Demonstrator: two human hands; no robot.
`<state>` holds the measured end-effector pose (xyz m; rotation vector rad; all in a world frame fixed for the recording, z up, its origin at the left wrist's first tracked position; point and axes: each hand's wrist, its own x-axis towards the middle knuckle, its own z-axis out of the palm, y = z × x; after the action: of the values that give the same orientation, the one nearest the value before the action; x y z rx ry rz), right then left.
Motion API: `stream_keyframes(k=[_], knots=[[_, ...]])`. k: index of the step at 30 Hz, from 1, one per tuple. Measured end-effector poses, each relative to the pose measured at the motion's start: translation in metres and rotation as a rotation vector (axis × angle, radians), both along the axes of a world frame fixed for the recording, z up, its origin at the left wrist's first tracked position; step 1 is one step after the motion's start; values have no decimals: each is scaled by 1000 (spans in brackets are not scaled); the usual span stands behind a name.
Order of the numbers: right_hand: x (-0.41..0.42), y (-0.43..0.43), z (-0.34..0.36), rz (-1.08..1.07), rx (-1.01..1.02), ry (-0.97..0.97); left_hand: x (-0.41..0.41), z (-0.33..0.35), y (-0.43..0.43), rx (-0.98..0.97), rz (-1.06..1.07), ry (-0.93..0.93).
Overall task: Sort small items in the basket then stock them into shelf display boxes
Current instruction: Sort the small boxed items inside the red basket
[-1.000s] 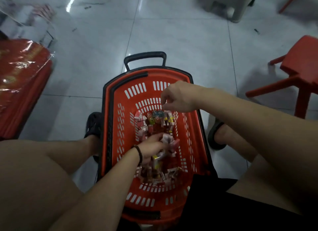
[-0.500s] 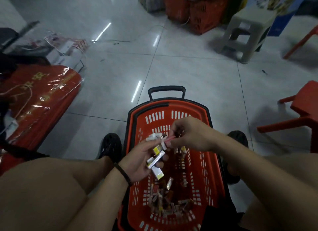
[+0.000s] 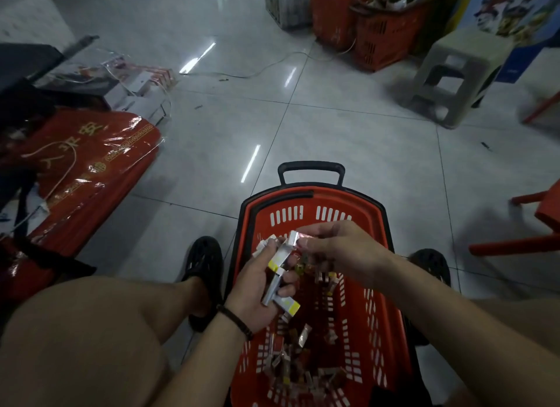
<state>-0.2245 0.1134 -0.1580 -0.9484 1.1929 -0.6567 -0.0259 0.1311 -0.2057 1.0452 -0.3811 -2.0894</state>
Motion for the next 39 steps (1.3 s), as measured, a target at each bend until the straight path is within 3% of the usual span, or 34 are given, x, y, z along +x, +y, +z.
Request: stream_keyframes(k=[4,9,16,22,27,30,35,39], knots=[[8,5,-4,12,10,-52,-6,0,1,-58,27,-87],[6,5,-13,91,19,22,-9,1,4,-75,41,-163],[1,2,-12,81,2,13,-11,-1,2,55,61,-89],[-8,-1,-4,208,-7,-63,-14,-5,2,132,107,-106],[-10,8,-4,308,23,109,-16,-7,-2,209,192,30],[-3,14,-7,298,-9,191,-19,-2,0,200,161,0],[9,20,-12,235,-261,417,-18,1,3,95,108,-24],[4,16,-5,202,-257,419,-22,-8,4,71,66,-67]])
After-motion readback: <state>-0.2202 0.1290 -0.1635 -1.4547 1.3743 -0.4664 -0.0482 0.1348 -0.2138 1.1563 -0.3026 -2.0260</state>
